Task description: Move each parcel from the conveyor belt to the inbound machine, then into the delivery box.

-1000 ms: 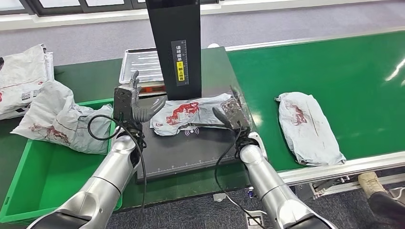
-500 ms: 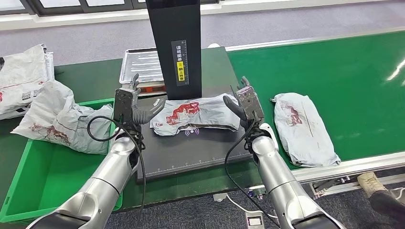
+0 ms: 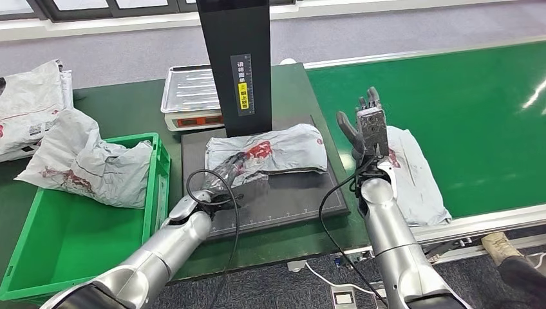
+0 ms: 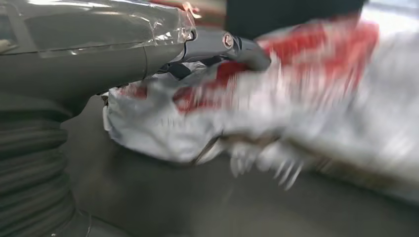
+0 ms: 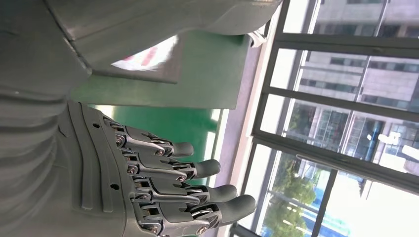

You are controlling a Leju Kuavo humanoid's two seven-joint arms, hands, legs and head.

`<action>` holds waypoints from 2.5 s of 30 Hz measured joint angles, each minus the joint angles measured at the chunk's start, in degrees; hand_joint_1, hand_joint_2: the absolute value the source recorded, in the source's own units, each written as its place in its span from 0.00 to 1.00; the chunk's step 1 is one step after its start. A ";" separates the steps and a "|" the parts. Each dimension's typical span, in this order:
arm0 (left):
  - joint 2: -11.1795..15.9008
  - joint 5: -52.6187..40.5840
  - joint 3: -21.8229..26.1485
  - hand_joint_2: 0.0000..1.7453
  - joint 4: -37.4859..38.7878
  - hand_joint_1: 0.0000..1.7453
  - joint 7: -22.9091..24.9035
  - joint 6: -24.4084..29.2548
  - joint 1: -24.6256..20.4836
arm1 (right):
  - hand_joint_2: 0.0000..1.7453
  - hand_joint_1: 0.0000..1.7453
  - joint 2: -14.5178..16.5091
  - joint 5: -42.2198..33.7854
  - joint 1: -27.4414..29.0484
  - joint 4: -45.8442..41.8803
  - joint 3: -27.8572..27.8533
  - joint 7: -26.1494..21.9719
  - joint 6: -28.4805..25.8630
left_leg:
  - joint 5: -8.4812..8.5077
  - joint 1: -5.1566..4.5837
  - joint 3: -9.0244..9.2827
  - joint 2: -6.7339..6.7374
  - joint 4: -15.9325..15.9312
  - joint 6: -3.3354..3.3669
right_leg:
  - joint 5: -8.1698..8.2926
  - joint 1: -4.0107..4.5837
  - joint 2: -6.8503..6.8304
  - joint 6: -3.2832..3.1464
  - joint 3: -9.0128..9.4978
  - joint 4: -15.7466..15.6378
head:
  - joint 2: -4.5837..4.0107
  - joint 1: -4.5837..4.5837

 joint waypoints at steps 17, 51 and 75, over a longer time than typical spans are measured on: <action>-0.83 -7.67 -9.83 1.00 3.65 1.00 7.53 -10.14 -5.10 | 1.00 0.00 -0.37 -2.50 1.58 -0.01 -0.60 -1.37 4.41 | 0.01 0.02 0.12 -0.02 -0.01 0.00 | 0.00 0.00 -0.03 0.00 0.16 0.03 | 0.00 0.01; 3.88 -27.53 3.15 1.00 -8.08 1.00 4.24 32.67 -3.51 | 1.00 0.00 0.18 -3.09 2.54 -1.75 -0.60 -1.19 4.25 | 0.02 0.01 0.06 -0.05 -0.01 -0.01 | 0.00 -0.01 -0.07 0.01 0.12 0.03 | 0.00 0.01; 7.85 -43.71 40.22 1.00 -66.60 1.00 6.57 33.04 31.36 | 1.00 0.00 -2.81 -3.12 17.14 -11.06 -7.03 -1.33 0.84 | -0.23 0.04 0.03 0.17 -0.04 0.03 | -0.28 0.01 0.11 0.03 0.02 0.02 | 0.00 0.01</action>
